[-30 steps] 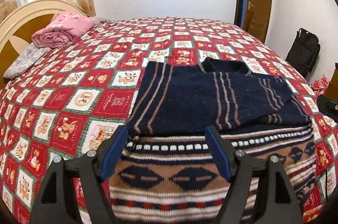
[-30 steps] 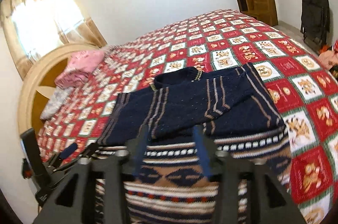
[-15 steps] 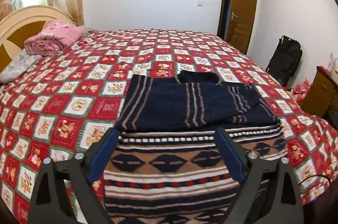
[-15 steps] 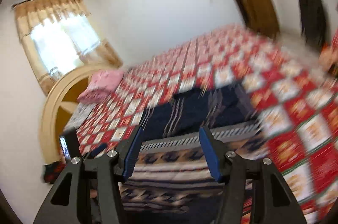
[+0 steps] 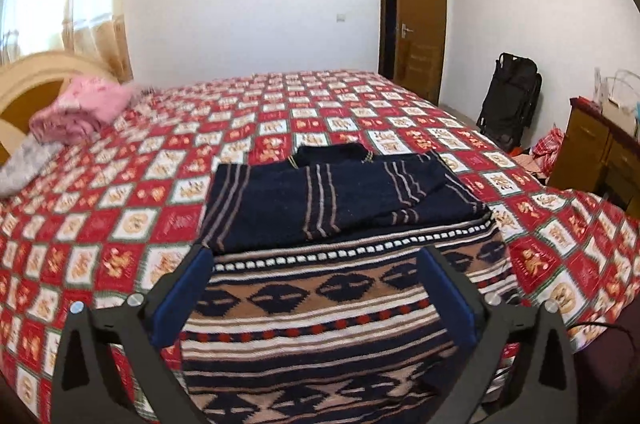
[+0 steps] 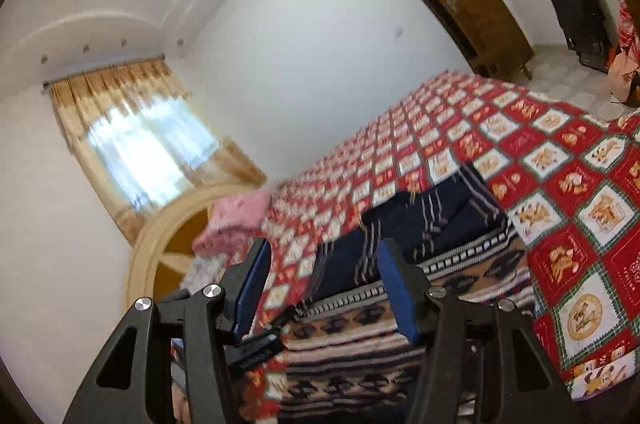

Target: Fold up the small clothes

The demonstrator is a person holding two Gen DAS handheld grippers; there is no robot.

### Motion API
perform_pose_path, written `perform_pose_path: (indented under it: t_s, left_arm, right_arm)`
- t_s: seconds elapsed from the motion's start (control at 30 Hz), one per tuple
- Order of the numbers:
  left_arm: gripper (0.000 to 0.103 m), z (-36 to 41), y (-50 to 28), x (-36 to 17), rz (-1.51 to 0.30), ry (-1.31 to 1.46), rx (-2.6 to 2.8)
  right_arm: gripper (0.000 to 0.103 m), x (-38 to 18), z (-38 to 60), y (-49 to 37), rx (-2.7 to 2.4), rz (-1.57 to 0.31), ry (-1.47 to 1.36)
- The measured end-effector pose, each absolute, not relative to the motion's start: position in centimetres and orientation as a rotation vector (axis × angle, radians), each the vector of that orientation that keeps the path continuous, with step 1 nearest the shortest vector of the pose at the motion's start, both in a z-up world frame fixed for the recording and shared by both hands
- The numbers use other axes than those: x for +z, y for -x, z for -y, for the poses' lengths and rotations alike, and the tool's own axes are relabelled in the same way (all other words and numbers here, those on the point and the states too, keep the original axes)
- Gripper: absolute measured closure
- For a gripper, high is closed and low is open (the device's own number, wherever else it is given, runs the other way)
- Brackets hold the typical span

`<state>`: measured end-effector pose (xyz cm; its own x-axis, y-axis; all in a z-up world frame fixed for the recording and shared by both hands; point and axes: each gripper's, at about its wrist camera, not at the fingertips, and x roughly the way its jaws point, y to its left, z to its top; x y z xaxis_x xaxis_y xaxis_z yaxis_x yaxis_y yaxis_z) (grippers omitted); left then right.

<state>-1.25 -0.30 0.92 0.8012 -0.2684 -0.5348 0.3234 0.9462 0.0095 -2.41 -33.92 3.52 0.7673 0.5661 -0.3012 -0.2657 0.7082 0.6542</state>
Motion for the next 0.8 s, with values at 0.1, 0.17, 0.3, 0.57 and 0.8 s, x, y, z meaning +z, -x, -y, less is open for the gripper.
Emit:
perform_pose_path:
  t_s: [0.1, 0.17, 0.3, 0.57, 0.8]
  left_arm:
    - [0.000, -0.6, 1.2, 0.6, -0.576, -0.099, -0.338]
    - [0.000, -1.7, 1.0, 0.2, -0.591, -0.086, -0.348]
    - [0.000, -4.4, 0.6, -0.7, -0.612, -0.110, -0.336]
    - [0.000, -10.5, 0.7, -1.8, -0.720, -0.173, -0.405]
    - [0.000, -13.0, 4.3, -4.2, -0.846, -0.238, -0.539]
  right_arm:
    - [0.046, 2.7, 32.9, 2.2, 0.494, -0.544, -0.596]
    - [0.046, 2.2, 32.7, 2.1, 0.503, -0.553, -0.593]
    - [0.046, 1.2, 32.5, 1.7, 0.498, -0.581, -0.600]
    - [0.046, -0.1, 31.8, 1.1, 0.503, -0.628, -0.595]
    - [0.046, -0.5, 31.1, 0.9, 0.514, -0.651, -0.577]
